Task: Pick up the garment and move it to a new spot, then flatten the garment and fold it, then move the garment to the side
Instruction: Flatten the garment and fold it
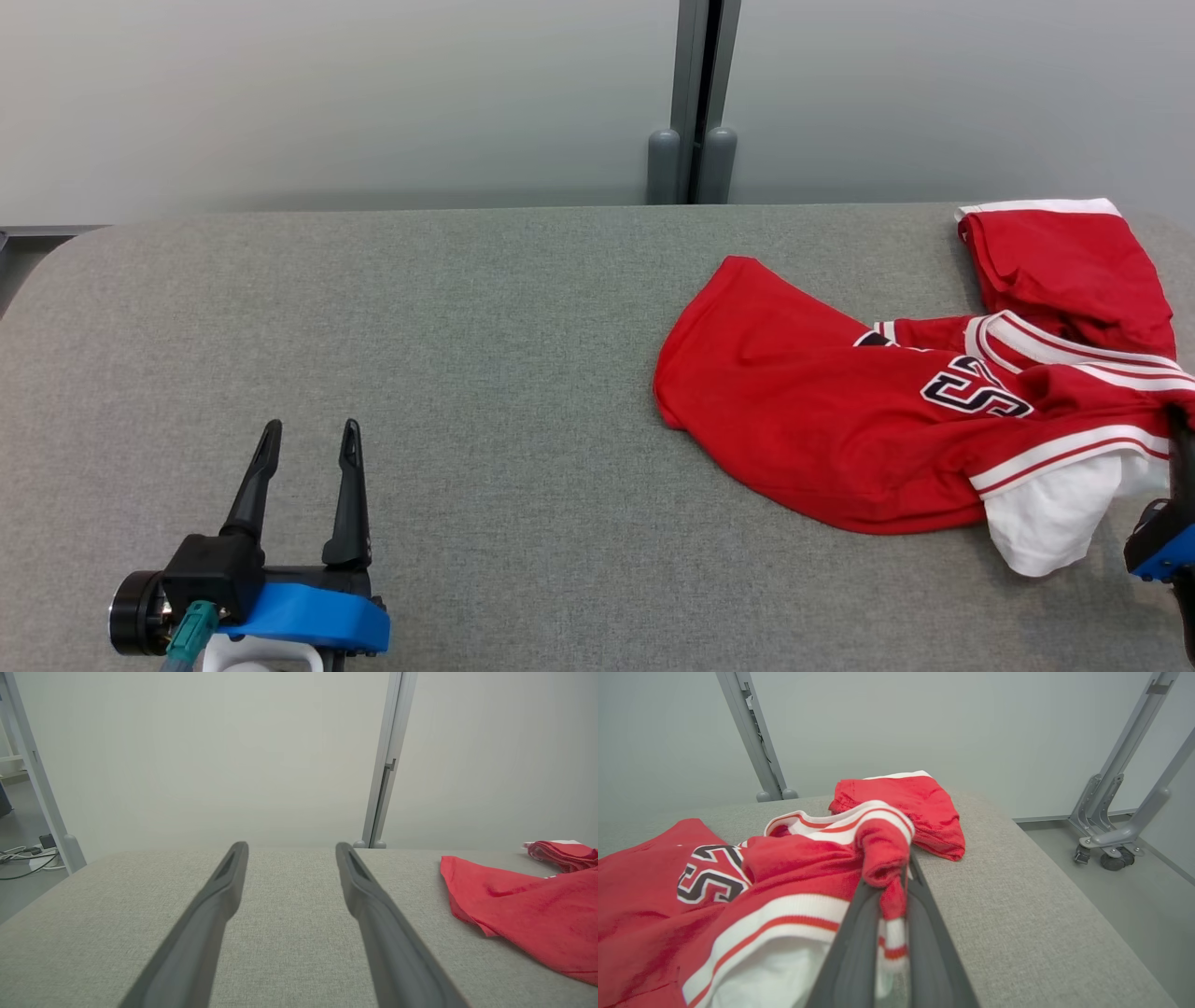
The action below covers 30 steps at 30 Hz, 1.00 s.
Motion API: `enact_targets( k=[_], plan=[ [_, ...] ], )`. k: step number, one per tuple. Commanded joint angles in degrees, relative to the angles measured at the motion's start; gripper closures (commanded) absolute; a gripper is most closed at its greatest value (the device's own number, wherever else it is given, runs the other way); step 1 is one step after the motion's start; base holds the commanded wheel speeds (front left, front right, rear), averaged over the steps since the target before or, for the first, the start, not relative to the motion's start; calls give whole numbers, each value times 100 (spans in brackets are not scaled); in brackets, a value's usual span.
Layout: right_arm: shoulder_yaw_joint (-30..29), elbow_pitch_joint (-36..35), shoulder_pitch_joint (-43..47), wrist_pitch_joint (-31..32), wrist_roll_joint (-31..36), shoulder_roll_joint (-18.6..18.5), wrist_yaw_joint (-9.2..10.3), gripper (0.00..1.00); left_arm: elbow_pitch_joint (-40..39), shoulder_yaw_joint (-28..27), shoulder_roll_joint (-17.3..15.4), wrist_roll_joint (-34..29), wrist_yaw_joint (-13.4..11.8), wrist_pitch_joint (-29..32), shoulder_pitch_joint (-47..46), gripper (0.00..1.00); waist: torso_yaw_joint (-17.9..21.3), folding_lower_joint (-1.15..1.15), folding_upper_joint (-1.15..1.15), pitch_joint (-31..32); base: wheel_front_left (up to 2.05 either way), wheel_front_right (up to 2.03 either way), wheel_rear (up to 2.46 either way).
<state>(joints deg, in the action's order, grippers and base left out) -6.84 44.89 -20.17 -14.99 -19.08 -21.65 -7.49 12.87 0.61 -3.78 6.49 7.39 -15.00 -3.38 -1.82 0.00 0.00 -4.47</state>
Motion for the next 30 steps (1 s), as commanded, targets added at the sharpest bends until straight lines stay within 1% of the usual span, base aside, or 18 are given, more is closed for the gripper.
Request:
enact_targets(
  k=[1, 4, 9, 13, 17, 20, 24, 29, 30],
  plan=[
    [-40, -79, 85, -25, 61, -4, -1, 100, -28, -14, -23, 26, 15, -25, 13, 0, 5, 0, 0, 10, 0, 0, 0],
    [-98, -326, 118, -24, 146, 97, -1, 100, -29, -9, -28, 45, 15, -25, 28, 0, 2, 0, 0, 29, 0, 0, 0],
    [69, -841, 34, 144, 180, 419, -1, 100, -16, 19, -21, 56, 15, -24, 33, 0, -47, 0, 0, 62, 0, 0, 0],
    [403, -1284, -196, 299, 130, 784, -2, 100, 10, 70, -18, 64, 15, -25, 16, 0, -155, 0, 0, 114, 0, 0, 0],
    [912, -1589, -469, 429, 107, 1184, -2, 100, 7, 102, -12, 80, 15, -24, -12, 0, -328, 0, 0, 157, 0, 0, 0],
    [1296, -1594, -689, 509, 107, 1445, -1, 100, 23, 145, -1, 98, 15, -24, -38, 0, -522, 0, 0, 176, 0, 0, 0],
    [1869, -1384, -989, 480, 74, 1711, -2, 100, 47, 181, 18, 110, 16, -25, -35, 0, -794, 0, 0, 188, 0, 0, 0],
    [2603, -963, -1347, 309, -57, 1863, -1, 100, 86, 267, 33, 154, 15, -25, -21, 0, -1134, 0, 0, 165, 0, 0, 0],
    [2852, -917, -1406, 282, -217, 1872, -2, 100, 90, 284, 37, 154, 15, -25, -18, 0, -1192, 0, 0, 156, 0, 0, 0]
  ],
)
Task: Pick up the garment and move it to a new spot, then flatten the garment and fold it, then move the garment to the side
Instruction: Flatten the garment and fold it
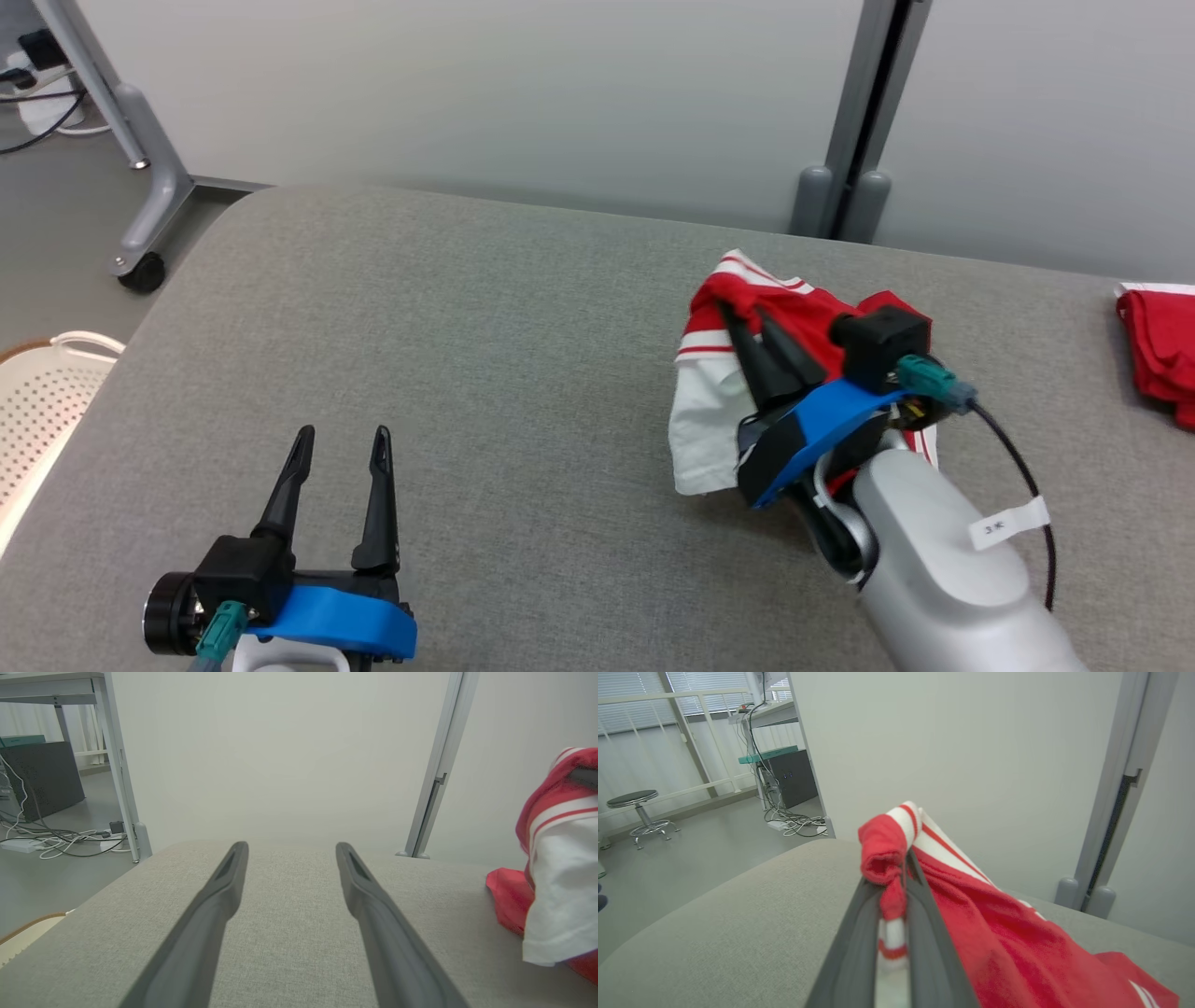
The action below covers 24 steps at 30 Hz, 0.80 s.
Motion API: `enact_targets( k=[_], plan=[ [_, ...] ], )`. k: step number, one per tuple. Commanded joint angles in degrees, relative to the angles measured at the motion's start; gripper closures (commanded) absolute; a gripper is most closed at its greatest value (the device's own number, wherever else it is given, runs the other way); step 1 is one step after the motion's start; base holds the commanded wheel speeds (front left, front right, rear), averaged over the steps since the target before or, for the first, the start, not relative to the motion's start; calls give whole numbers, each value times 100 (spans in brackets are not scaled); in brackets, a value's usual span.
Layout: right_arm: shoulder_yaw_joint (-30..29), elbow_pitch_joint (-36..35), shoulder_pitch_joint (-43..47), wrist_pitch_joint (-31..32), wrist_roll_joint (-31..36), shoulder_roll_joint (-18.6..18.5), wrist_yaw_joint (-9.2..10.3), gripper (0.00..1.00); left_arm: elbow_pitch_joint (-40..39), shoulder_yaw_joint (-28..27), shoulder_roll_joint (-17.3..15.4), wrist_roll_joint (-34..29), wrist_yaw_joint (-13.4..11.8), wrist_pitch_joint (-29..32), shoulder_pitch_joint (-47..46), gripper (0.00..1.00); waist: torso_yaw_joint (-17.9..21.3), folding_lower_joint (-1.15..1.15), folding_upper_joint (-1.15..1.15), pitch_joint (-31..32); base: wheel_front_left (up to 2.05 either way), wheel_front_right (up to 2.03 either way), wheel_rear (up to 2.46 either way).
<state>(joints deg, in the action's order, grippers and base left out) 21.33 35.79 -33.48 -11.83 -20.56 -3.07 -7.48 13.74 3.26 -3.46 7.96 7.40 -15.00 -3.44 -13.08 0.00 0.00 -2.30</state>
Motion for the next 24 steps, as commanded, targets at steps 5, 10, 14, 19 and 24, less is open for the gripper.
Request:
enact_targets(
  k=[5, 10, 14, 19, 24],
  plan=[
    [1422, 41, -334, -172, -809, 5, -3, 100, 31, 60, 14, 52, 14, -24, -29, 0, -290, 0, 0, -135, 0, 0, 0],
    [2698, 8, -546, -253, -1347, 7, -3, 100, 36, 69, 29, 87, 14, -25, -122, 0, -378, 0, 0, -269, 0, 0, 0],
    [3397, 148, -615, -265, -1647, 10, -3, 0, 49, 37, 41, 101, 15, -25, -171, 0, -376, 0, 0, -341, 0, 0, 0],
    [3834, 288, -617, -311, -1848, 8, -3, 0, 56, -67, 52, 102, 13, -25, -162, 0, -192, 0, 0, -344, 0, 0, 0],
    [3183, 358, -604, -337, -1423, 4, -3, 0, -8, -201, 54, 53, 12, -25, -77, 0, 131, 0, 0, -274, 0, 0, 0]
  ],
)
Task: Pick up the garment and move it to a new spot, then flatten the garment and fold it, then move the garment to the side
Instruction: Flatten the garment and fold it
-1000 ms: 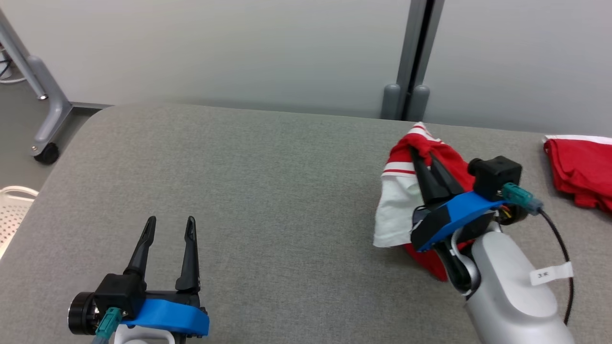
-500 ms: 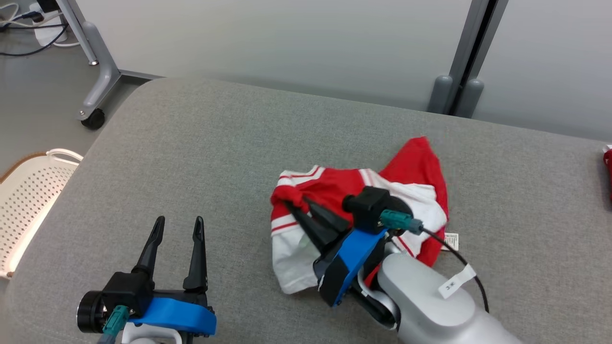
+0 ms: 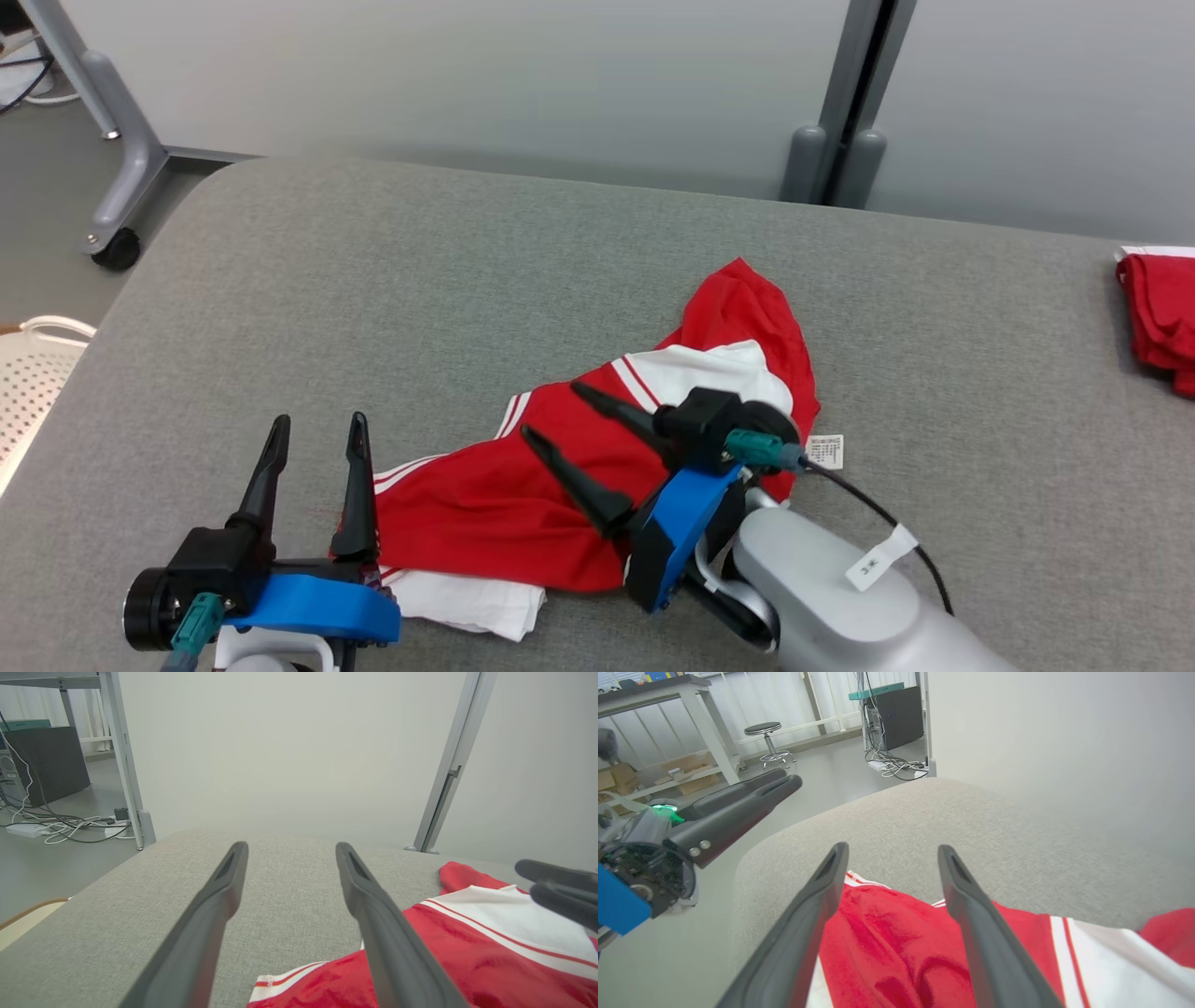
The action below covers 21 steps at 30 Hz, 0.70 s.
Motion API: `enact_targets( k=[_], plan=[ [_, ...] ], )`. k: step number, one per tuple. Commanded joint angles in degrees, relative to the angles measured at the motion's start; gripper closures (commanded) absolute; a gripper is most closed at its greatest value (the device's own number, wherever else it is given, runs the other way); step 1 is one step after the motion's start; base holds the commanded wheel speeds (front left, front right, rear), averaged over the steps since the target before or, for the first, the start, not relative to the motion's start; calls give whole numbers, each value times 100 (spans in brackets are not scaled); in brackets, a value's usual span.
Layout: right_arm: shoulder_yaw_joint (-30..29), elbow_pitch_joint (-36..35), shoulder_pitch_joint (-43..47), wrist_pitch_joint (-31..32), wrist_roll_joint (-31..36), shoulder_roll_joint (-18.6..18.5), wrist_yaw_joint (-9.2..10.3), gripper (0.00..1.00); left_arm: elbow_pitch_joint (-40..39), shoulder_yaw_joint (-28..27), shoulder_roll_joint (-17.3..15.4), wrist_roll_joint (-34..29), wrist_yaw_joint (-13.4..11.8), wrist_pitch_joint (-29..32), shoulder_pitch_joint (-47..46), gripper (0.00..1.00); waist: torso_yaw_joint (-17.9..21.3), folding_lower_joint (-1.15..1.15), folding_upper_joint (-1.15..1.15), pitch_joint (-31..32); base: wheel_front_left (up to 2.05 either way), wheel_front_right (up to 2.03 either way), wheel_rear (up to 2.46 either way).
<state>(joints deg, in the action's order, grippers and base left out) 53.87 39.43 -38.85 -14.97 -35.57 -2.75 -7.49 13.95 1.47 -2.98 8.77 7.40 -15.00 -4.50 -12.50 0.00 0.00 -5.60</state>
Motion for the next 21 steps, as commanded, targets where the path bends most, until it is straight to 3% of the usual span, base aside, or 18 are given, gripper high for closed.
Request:
enact_targets(
  k=[1, 14, 21],
  plan=[
    [-298, -17, -9, -24, 216, -26, -2, 0, -48, -45, 6, -33, 10, -25, 49, 0, 139, 0, 0, 65, 0, 0, 0],
    [-3300, -1141, 1501, -23, 1768, -669, -2, 0, -178, -252, 7, -183, 12, -24, 165, 0, 766, 0, 0, 135, 0, 0, 0],
    [-4351, -1772, 2564, -23, 2082, -713, -2, 0, -209, -298, -14, -214, 13, -25, 196, 0, 916, 0, 0, 173, 0, 0, 0]
  ],
)
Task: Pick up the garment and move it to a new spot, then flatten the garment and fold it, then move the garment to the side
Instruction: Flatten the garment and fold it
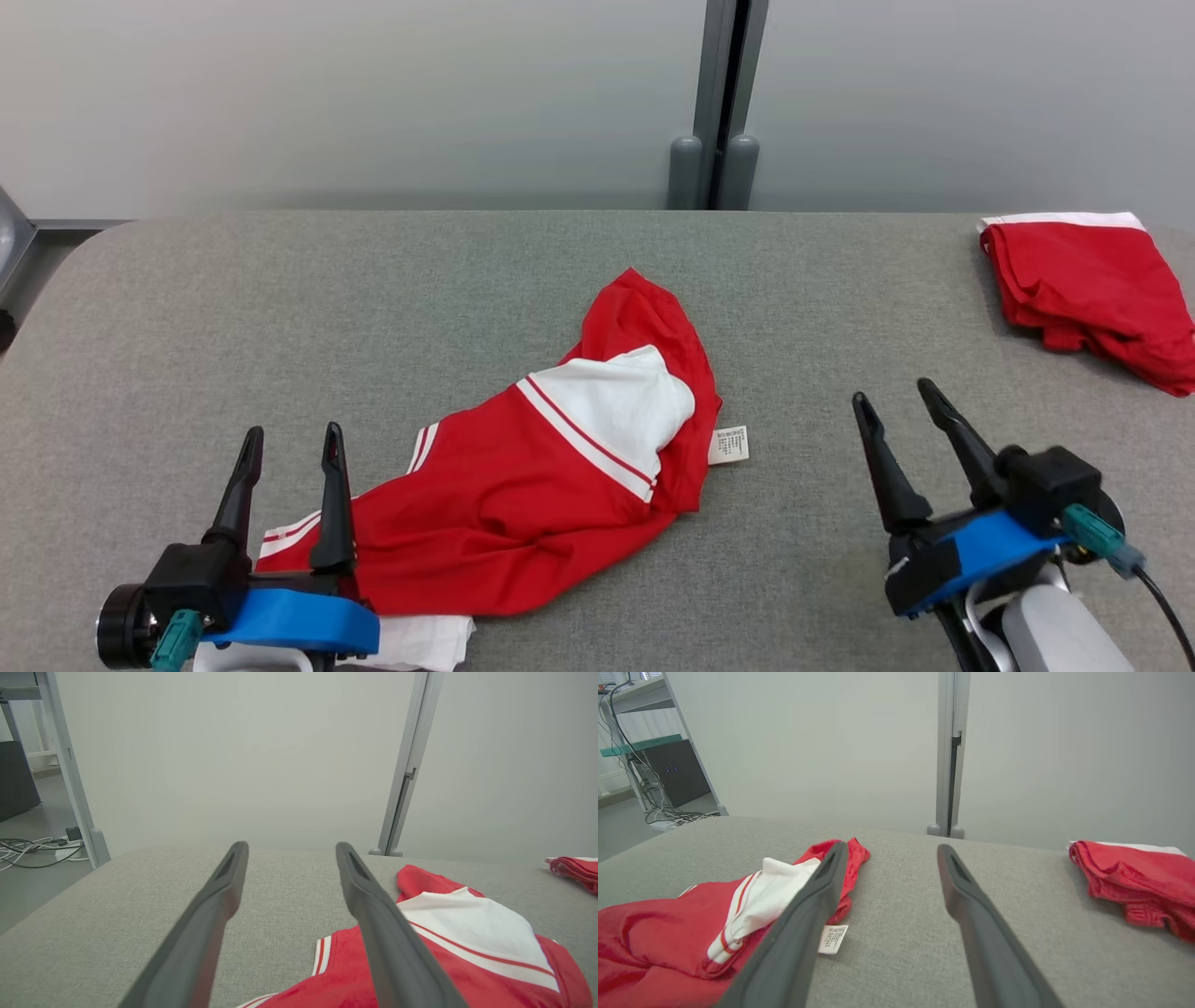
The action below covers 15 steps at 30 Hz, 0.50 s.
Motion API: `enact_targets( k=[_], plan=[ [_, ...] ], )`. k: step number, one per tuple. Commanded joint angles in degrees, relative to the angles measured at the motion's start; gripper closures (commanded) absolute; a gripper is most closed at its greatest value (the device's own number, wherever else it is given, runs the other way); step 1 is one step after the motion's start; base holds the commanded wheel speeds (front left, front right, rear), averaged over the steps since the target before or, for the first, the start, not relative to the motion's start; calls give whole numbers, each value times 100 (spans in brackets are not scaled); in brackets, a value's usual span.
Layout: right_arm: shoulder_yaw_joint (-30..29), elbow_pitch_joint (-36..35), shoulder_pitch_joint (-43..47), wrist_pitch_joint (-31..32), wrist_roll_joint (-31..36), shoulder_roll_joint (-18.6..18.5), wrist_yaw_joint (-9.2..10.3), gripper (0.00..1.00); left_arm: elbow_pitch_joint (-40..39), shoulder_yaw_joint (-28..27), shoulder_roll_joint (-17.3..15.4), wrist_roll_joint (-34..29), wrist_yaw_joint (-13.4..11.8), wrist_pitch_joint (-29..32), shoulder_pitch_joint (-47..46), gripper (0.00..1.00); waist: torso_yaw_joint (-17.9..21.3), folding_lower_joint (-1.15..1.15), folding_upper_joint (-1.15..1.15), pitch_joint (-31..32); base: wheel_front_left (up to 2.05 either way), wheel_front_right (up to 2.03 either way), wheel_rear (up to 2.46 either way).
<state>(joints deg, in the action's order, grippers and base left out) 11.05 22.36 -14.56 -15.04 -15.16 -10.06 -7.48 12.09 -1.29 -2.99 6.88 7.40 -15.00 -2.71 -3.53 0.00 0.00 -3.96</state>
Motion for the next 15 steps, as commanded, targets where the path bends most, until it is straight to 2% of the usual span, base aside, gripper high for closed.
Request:
enact_targets(
  k=[1, 8, 15],
  plan=[
    [-200, -144, 278, -18, 75, 51, -3, 0, -26, -33, -19, -29, 13, -24, 25, 0, 40, 0, 0, 18, 0, 0, 0],
    [-809, -592, 1020, -17, 254, 366, -3, 0, -4, 11, -48, -16, 13, -24, 39, 0, 103, 0, 0, -4, 0, 0, 0],
    [-1056, -801, 1381, -17, 359, 592, -3, 0, 49, 95, -99, -15, 13, -24, -6, 0, 180, 0, 0, -24, 0, 0, 0]
  ],
)
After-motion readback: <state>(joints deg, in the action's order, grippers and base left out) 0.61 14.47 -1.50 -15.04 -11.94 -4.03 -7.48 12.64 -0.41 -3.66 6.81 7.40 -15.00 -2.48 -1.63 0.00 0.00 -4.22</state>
